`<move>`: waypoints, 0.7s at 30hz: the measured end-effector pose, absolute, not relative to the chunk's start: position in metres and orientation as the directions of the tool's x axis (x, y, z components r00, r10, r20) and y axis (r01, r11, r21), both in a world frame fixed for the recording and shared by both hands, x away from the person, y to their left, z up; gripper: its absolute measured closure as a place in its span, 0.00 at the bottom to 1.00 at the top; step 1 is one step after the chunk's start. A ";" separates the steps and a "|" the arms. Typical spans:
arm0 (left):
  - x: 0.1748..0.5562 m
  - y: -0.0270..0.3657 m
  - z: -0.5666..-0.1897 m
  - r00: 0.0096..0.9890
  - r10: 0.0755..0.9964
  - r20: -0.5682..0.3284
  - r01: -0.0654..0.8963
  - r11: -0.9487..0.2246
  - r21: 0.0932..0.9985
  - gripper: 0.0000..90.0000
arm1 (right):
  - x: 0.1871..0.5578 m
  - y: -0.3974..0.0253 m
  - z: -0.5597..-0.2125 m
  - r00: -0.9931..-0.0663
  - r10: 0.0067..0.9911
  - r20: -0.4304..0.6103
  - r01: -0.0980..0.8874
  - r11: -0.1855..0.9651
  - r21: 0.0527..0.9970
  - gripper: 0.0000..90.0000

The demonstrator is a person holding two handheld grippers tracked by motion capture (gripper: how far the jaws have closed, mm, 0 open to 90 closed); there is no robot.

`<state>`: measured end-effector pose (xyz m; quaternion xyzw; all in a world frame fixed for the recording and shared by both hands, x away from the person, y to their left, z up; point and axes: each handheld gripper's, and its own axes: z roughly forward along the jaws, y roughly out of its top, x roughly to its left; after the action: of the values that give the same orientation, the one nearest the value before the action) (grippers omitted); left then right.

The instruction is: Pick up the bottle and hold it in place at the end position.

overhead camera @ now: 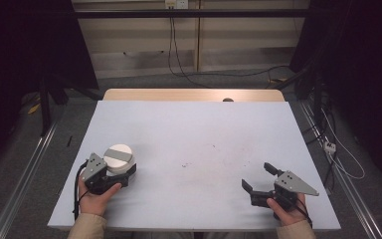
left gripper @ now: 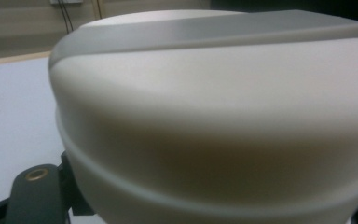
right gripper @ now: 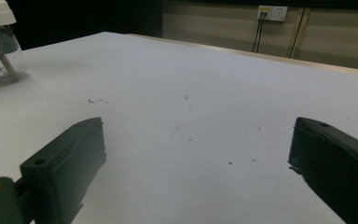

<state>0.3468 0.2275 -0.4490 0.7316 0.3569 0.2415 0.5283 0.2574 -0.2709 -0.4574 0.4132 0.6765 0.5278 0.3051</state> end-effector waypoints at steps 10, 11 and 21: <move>0.355 0.205 -0.442 0.681 0.733 -0.011 0.228 -0.198 0.953 0.20 | 0.258 -0.268 -0.457 -0.481 0.876 0.016 0.233 0.110 0.966 0.04; 0.356 0.202 -0.442 0.684 0.729 -0.015 0.229 -0.195 0.954 0.20 | 0.258 -0.268 -0.457 -0.482 0.876 0.016 0.232 0.110 0.966 0.04; 0.366 0.184 -0.437 0.717 0.697 -0.017 0.214 -0.197 0.957 0.20 | 0.258 -0.268 -0.457 -0.485 0.875 0.015 0.228 0.110 0.967 0.04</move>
<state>0.3660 0.1840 -0.4368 0.7424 0.3069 0.2178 0.5542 0.2584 -0.2676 -0.4567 0.4057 0.6795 0.5297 0.3050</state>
